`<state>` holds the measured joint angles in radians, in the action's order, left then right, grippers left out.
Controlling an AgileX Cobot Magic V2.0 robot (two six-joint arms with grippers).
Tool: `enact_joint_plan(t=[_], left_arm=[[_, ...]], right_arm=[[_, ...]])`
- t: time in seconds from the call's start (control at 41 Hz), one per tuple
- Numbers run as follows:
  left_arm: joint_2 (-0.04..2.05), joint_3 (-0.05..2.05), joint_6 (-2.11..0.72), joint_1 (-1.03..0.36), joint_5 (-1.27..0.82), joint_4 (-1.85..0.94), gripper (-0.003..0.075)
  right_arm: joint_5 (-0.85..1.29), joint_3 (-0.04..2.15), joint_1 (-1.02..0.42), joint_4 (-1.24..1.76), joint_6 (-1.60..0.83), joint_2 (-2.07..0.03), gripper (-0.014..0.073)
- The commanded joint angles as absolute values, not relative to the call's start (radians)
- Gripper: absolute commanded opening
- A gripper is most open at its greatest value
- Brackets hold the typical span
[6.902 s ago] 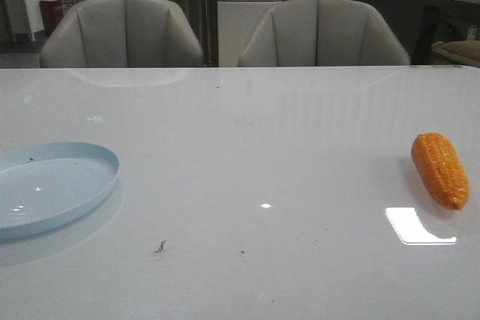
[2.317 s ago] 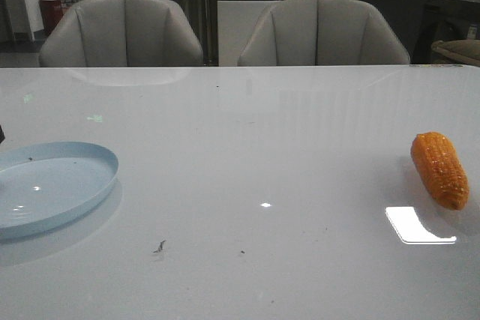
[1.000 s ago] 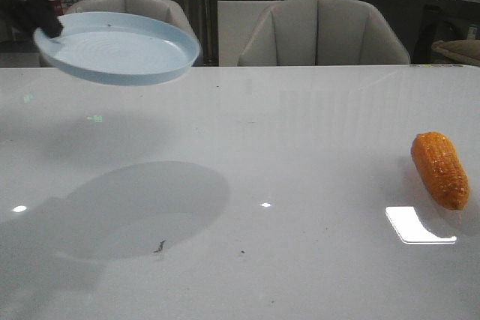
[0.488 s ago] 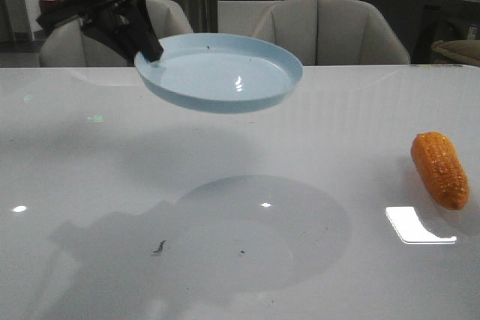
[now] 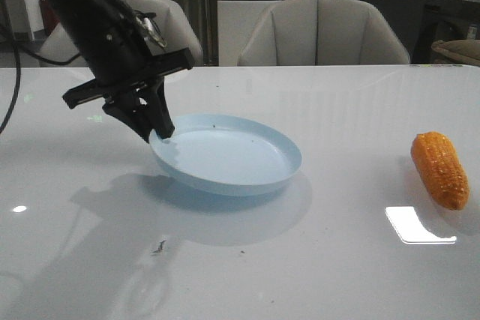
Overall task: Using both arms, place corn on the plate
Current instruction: 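Lift the plate with the left gripper and set it down mid-table, then open the left gripper and raise it away from the plate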
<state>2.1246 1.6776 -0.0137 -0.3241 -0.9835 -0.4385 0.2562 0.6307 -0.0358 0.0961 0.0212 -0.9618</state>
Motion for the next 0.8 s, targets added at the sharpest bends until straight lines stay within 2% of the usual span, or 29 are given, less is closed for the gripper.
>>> enact_joint_plan(t=[0.0,0.146,0.293,0.366,0.683,0.78], left_arm=[[2.082,1.708,-0.014,-0.331,-0.981,-0.475,0.0121],[2.096,1.708,-0.014,-0.331,-0.983,-0.475,0.0214],[2.096,1.711,-0.014,-0.331,-0.996,-0.475,0.0363],[2.096,1.727,-0.014,-0.329,-1.012,-0.475,0.0402],[2.094,1.986,-0.083,-0.293,-1.271,-0.46,0.0406],[2.076,2.08,-0.083,-0.285,-1.269,-0.415,0.0405]], right_arm=[[0.185,0.664,-0.036,0.091,0.019,-0.953,0.0405],[0.185,0.664,-0.036,0.091,0.019,-0.953,0.0405],[0.185,0.664,-0.036,0.091,0.019,-0.953,0.0405],[0.185,0.664,-0.036,0.091,0.019,-0.953,0.0405],[0.183,0.664,-0.036,0.091,0.019,-0.953,0.0405],[0.183,0.664,-0.036,0.091,0.019,-0.953,0.0405]])
